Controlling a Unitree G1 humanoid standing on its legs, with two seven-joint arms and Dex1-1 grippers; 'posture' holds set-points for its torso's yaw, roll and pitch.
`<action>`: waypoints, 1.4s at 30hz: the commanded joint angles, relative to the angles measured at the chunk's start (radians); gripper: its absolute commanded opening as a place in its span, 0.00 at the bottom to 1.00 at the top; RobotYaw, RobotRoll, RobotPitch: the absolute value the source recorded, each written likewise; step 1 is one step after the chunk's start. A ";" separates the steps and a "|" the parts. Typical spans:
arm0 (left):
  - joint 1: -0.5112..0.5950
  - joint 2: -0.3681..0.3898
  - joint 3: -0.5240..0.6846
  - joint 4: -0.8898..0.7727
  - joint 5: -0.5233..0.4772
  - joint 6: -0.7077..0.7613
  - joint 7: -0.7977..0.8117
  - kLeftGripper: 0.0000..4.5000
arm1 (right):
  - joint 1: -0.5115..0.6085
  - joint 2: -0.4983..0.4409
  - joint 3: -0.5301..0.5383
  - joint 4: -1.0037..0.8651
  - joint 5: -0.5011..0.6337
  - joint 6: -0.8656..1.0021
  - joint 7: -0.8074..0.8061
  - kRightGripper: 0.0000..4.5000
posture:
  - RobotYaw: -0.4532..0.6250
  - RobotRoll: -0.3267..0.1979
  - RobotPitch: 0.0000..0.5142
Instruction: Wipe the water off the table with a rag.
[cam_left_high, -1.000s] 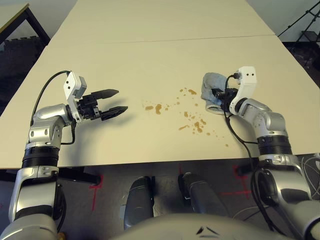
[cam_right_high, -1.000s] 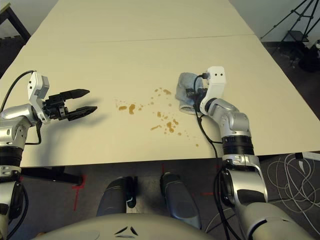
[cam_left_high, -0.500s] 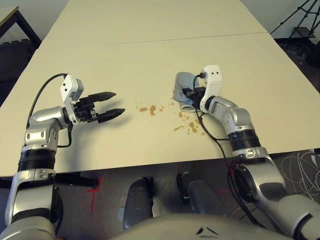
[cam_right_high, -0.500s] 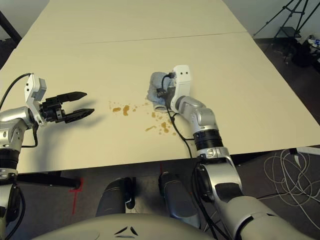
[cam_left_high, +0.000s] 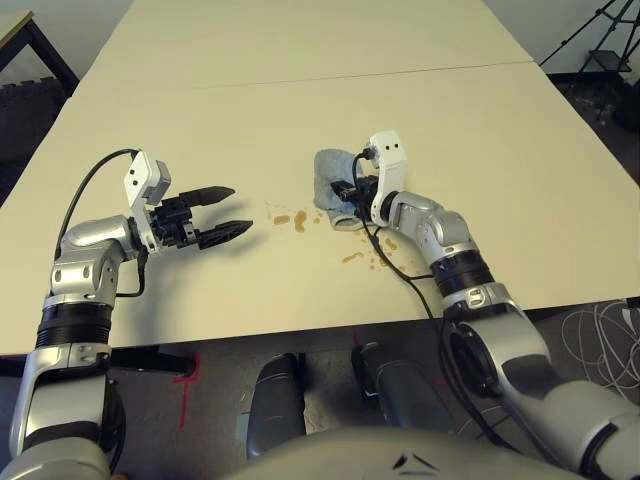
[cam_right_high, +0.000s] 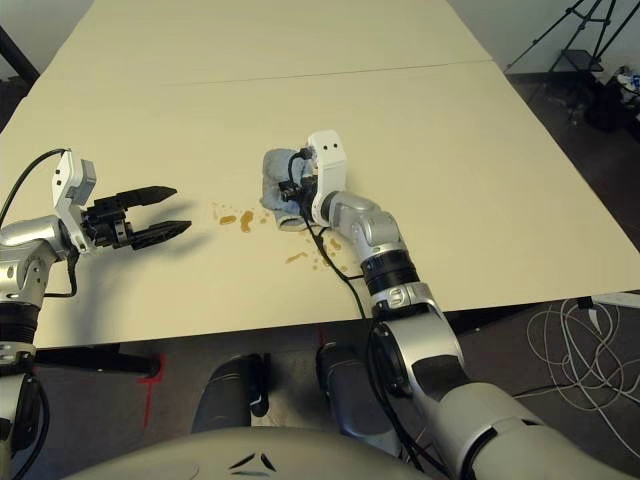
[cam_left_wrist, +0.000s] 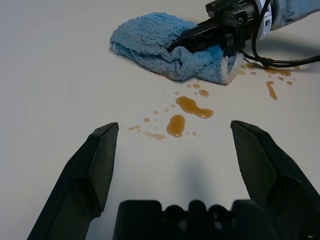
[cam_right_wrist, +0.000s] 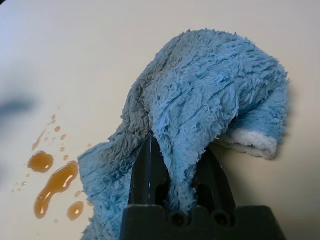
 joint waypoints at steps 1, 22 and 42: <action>-0.004 -0.009 -0.007 0.008 0.007 0.000 -0.003 1.00 | -0.012 -0.103 -0.044 0.068 -0.015 -0.005 0.000 0.04 | 0.27 0.62 0.30; -0.053 -0.032 -0.036 0.082 0.028 -0.038 -0.037 1.00 | 0.334 -0.703 -0.168 -0.491 0.196 0.532 0.294 0.04 | 0.23 0.62 0.30; -0.102 -0.020 -0.045 0.133 0.047 -0.047 -0.084 1.00 | 0.617 -0.367 -0.187 -0.968 0.342 0.799 0.029 0.04 | 0.22 0.62 0.36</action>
